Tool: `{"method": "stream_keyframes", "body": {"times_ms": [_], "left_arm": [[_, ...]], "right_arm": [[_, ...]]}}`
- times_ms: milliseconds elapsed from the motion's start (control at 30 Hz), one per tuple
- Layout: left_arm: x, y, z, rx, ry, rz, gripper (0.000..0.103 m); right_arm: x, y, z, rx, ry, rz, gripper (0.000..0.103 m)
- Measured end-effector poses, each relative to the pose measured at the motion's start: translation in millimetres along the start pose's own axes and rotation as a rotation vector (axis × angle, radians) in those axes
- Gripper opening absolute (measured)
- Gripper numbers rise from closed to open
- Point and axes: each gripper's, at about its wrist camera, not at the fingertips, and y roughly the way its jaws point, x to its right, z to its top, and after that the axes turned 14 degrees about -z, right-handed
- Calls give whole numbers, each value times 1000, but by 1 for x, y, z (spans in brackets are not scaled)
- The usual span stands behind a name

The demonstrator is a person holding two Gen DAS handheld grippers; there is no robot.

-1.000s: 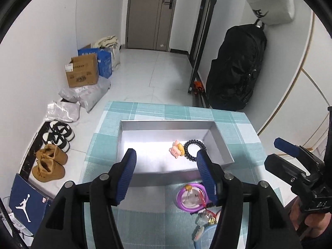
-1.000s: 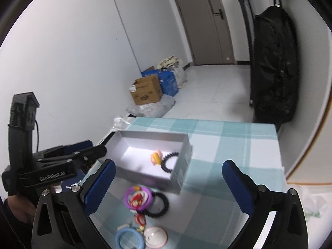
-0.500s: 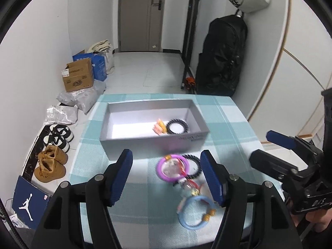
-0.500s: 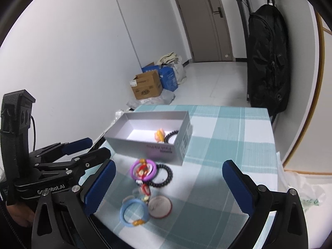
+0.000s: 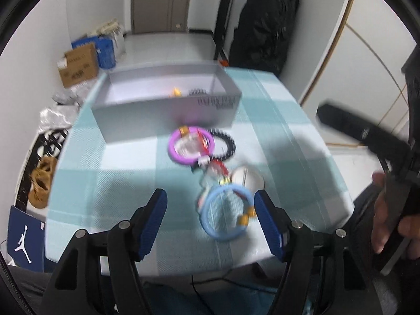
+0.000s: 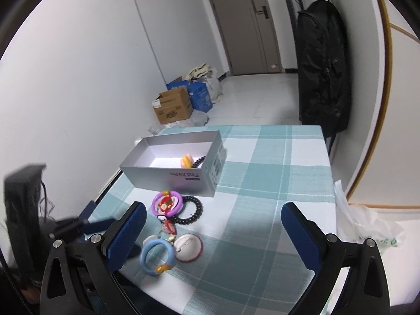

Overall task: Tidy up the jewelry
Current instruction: 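Lower the left tool onto the blue bangle and close on it, then lift the blue bangle with the left tool while the right tool reaches the white badge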

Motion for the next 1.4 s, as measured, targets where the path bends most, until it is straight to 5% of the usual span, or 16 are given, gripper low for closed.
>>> {"method": "stream_keyframes", "body": {"times_ms": [200, 567, 800, 967, 1400], "left_arm": [[1, 21, -7, -111, -10, -29, 65], [14, 32, -10, -152, 69, 39, 65], [15, 32, -11, -154, 87, 54, 64], [18, 35, -9, -157, 111, 64, 54], [15, 18, -1, -109, 72, -31, 54]], "right_arm": [[10, 3, 1, -20, 49, -10, 103], [10, 2, 0, -26, 42, -14, 103], [12, 2, 0, -26, 50, -20, 103], [12, 3, 0, -31, 48, -25, 103], [12, 8, -2, -58, 51, -28, 103]]}}
